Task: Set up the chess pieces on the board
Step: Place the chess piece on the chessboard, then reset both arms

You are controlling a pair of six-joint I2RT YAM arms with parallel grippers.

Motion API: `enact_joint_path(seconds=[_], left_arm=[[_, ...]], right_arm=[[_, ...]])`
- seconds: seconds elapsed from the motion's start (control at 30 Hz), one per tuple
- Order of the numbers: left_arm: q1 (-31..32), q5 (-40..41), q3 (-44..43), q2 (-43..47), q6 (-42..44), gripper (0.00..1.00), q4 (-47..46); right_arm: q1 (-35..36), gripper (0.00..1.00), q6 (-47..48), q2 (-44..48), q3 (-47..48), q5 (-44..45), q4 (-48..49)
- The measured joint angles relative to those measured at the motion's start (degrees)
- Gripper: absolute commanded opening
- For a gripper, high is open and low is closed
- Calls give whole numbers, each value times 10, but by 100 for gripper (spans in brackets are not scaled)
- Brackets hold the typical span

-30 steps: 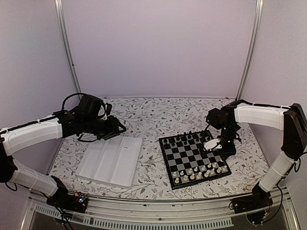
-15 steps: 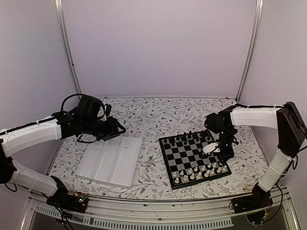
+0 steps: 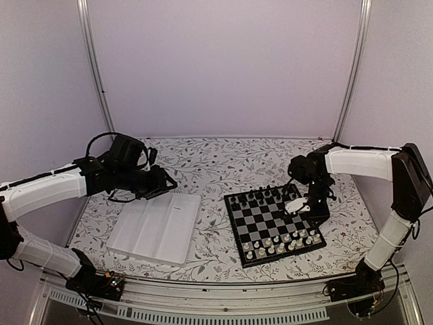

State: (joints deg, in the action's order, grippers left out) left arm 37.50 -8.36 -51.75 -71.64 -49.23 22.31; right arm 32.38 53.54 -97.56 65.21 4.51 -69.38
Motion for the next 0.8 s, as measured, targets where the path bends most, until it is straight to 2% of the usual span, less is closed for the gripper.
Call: enact_joint_path(seconds=[0.13,0.23,0.4,0.43,0.47,0.5,0.53,0.67,0.8], left_arm=[[0,9,-36,-5,33,40,43],[1,26,-100,-21,79,40,80],[2,72,-187,-37,156,40,135],[2,83,-202,-39,171,40,146],[2,95,-217,-41,185,40,159],[2,105,-228,-42,195,41,167],[2,116,-241,-43,208,41,176],[3,155,-273,-41,254,45,191],[3,183,-275,-39,284,50,190]], right_arm=[[-6,35,0,24,60,-4,-21],[-17,35,2,61,100,-16,-30],[-71,37,0,123,141,-54,-5],[-92,45,-2,139,146,-68,17],[-113,64,-6,155,147,-78,43],[-132,91,-16,170,147,-83,67],[-163,98,-30,194,141,-96,115],[-253,99,-114,294,73,-113,284],[-274,99,-214,371,5,-124,396]])
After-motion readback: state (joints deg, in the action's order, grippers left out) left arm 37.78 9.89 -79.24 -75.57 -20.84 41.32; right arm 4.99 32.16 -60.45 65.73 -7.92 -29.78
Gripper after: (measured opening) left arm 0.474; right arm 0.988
